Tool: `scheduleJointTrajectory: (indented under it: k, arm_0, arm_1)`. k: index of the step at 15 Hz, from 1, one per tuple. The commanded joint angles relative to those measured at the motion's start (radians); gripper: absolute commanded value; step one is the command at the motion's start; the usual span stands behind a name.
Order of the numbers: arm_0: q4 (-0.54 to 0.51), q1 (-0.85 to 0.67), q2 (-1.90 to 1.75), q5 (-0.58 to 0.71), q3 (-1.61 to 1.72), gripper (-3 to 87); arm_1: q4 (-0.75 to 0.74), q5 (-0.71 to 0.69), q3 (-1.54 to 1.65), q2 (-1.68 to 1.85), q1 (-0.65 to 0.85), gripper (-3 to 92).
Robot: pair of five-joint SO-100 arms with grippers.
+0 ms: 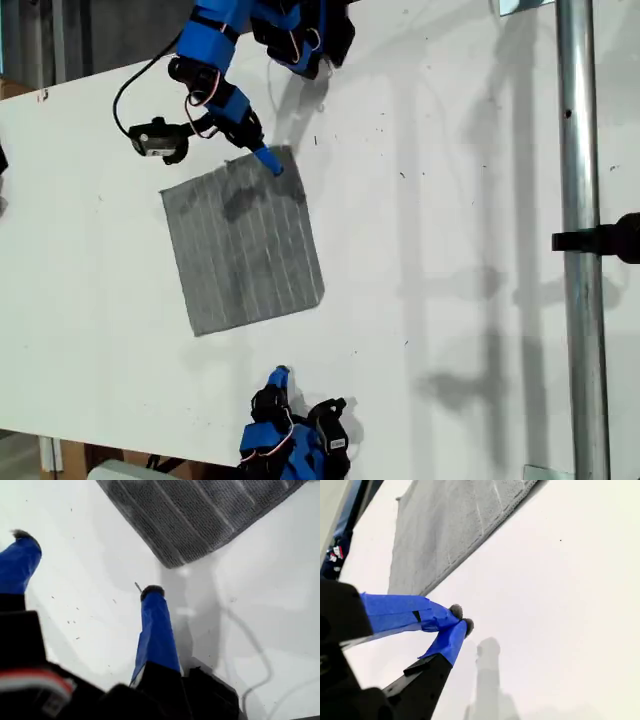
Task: Grasp corners of a towel and fold twice.
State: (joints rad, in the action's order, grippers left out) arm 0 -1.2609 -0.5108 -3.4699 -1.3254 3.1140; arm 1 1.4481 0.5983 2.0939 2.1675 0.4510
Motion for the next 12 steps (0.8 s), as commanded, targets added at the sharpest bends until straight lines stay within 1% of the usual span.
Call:
scheduleJointTrajectory:
  k: [1,3,5,7,9,11,12]
  arm_0:
    - [0.015,-0.012,-0.006,-0.008,-0.003,-2.7]
    - [0.014,-0.014,-0.006,-0.008,-0.003,-2.7]
    - [0.012,-0.014,-0.006,-0.009,-0.003,-2.7]
    - [0.011,-0.014,-0.006,-0.009,-0.003,-2.7]
    - [0.011,-0.015,-0.006,-0.011,-0.003,-2.7]
    - [0.009,-0.015,-0.006,-0.011,-0.005,-2.7]
    - [0.008,-0.015,-0.006,-0.011,-0.005,-2.7]
  arm_1:
    - [-0.166,0.012,0.083,-0.048,-0.009,40.9]
    - [-0.316,0.006,0.179,-0.126,0.014,40.7]
    - [-0.397,-0.008,0.218,-0.209,0.055,39.9]
    - [-0.437,-0.028,0.233,-0.284,0.112,39.1]
    - [-0.443,-0.037,0.219,-0.311,0.135,38.3]
    - [-0.443,-0.041,0.215,-0.333,0.158,33.7]
    - [-0.436,-0.04,0.204,-0.362,0.167,28.6]
